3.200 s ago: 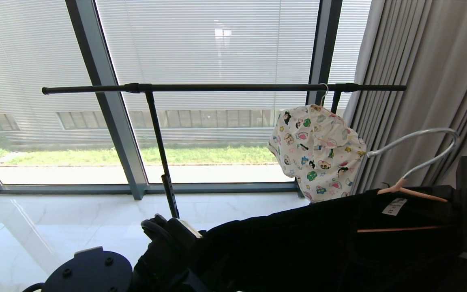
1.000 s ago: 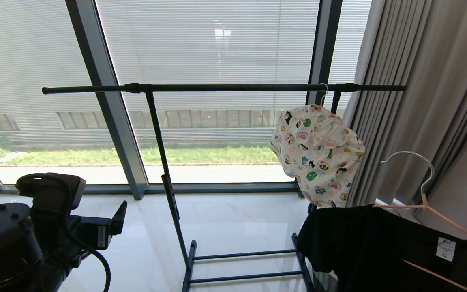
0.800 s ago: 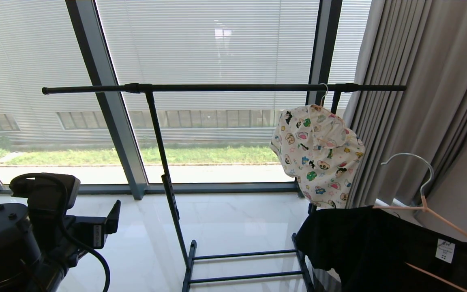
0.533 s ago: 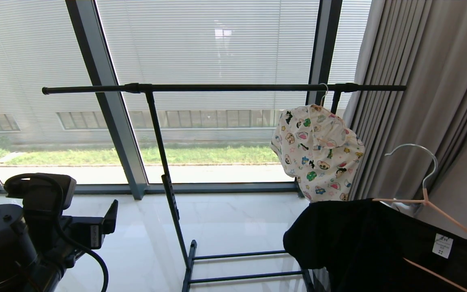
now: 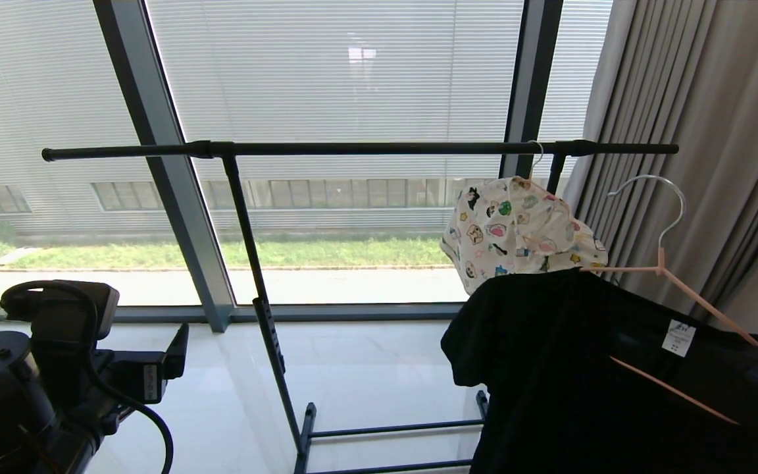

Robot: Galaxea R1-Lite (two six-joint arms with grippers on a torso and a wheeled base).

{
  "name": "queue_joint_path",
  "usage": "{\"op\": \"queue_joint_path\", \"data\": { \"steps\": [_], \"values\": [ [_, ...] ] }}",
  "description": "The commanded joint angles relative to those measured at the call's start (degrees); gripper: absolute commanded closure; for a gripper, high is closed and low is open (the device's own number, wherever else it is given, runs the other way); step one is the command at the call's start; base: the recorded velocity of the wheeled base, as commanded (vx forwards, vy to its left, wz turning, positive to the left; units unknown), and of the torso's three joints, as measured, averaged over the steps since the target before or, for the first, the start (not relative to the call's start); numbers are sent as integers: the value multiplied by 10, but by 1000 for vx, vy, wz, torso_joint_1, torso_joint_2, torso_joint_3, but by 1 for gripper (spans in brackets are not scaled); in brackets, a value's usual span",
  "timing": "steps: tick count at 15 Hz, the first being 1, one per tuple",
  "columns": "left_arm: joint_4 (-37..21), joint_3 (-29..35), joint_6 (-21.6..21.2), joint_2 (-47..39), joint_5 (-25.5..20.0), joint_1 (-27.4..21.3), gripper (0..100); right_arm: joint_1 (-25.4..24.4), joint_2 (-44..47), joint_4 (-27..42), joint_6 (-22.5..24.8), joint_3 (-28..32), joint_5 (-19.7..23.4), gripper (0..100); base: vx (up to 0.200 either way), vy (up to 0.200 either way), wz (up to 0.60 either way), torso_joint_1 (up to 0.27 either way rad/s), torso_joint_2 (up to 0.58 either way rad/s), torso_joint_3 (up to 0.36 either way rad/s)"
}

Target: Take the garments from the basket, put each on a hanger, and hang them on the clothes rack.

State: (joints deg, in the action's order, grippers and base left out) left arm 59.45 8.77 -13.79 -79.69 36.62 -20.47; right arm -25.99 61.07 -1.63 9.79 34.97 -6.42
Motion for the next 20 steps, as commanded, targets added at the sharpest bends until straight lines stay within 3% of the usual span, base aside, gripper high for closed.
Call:
{"op": "queue_joint_path", "data": {
  "steps": [1,20],
  "values": [
    [0,0,0,-1,-1,0,0,1,40,-10,0,18,0,100,200,0,0,-2,-2,2],
    [0,1,0,-6,-1,-1,0,-9,89,-37,0,63,0,100,200,0,0,3,0,2]
  ]
}}
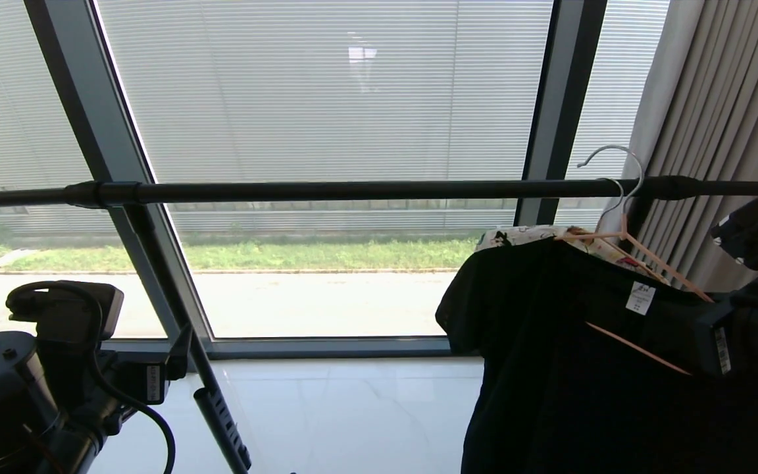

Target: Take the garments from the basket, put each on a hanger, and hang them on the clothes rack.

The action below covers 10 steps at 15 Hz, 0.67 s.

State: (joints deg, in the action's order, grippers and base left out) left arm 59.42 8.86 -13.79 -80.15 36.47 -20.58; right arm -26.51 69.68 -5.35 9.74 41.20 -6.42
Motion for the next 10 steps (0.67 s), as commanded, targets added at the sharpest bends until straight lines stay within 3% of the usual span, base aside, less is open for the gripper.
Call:
{"op": "queue_joint_path", "data": {
  "steps": [1,6,10],
  "values": [
    [0,0,0,-1,0,0,0,-5,5,0,0,1,0,100,0,0,0,0,0,0],
    [1,1,1,1,-2,0,0,-5,35,-4,-1,4,1,100,0,0,0,0,0,0],
    [1,1,0,1,-3,0,0,-5,150,-72,-3,49,-1,100,0,0,0,0,0,0]
  ]
}}
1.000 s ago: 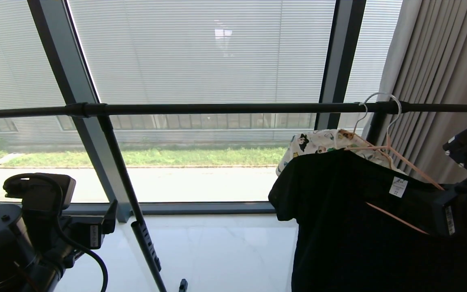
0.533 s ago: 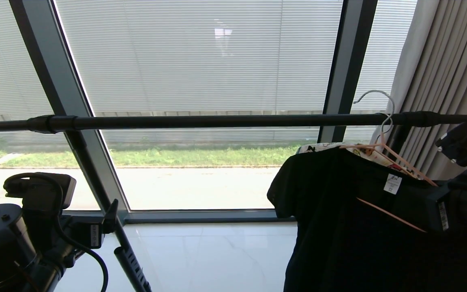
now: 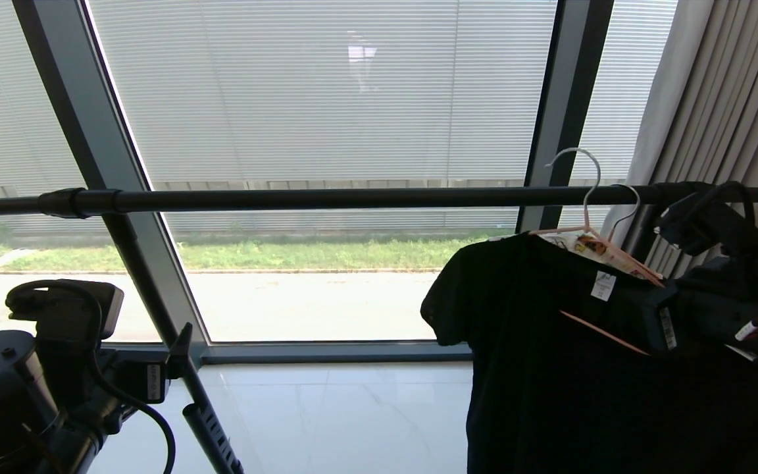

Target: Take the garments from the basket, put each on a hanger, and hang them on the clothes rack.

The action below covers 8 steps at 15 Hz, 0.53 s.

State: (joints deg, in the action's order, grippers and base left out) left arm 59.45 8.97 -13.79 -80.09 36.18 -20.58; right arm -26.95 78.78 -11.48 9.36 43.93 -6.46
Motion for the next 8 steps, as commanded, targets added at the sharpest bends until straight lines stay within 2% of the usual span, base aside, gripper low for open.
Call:
{"op": "queue_joint_path", "data": {
  "steps": [1,8],
  "values": [
    [0,0,0,1,0,0,0,0,79,-11,0,35,0,100,0,0,0,0,0,0],
    [0,0,2,-6,0,0,0,-28,110,-10,0,43,0,100,0,0,0,0,0,0]
  ]
}}
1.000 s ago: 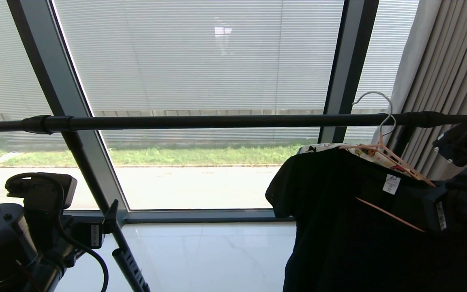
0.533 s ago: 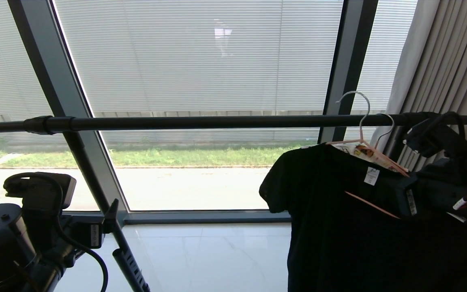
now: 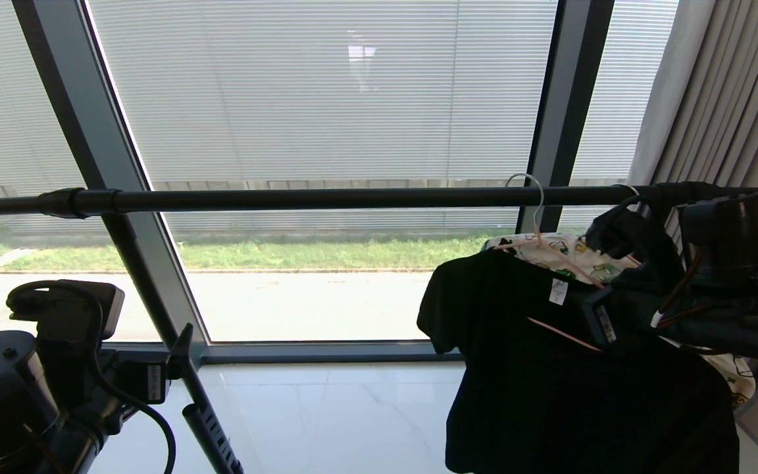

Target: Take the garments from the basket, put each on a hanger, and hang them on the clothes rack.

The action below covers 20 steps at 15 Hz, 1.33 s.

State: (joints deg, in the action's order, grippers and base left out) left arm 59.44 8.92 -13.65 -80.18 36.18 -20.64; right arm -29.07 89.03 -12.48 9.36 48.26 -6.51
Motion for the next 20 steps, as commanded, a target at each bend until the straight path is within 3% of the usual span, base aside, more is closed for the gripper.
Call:
{"op": "queue_joint_path", "data": {
  "steps": [1,6,7,10,14,18,20],
  "values": [
    [1,0,0,-5,0,0,0,-9,11,-1,0,1,-1,100,0,0,0,0,0,0],
    [1,0,1,-5,0,0,0,-12,-5,11,0,1,-7,100,0,0,0,0,0,0],
    [1,0,1,-4,0,1,0,-12,-17,26,-3,0,-8,0,0,0,0,0,0,0],
    [1,0,1,-4,0,1,0,-12,-52,32,-10,-1,-19,0,0,0,0,0,0,0],
    [1,-1,1,-2,1,1,0,-8,-141,34,43,-11,-97,0,0,0,0,0,0,0],
    [1,6,0,9,2,2,0,35,-251,43,162,-76,-118,0,0,0,0,0,0,0],
    [1,3,-1,22,3,2,0,70,-288,43,170,-91,-117,0,0,0,0,0,0,0]
  ]
}}
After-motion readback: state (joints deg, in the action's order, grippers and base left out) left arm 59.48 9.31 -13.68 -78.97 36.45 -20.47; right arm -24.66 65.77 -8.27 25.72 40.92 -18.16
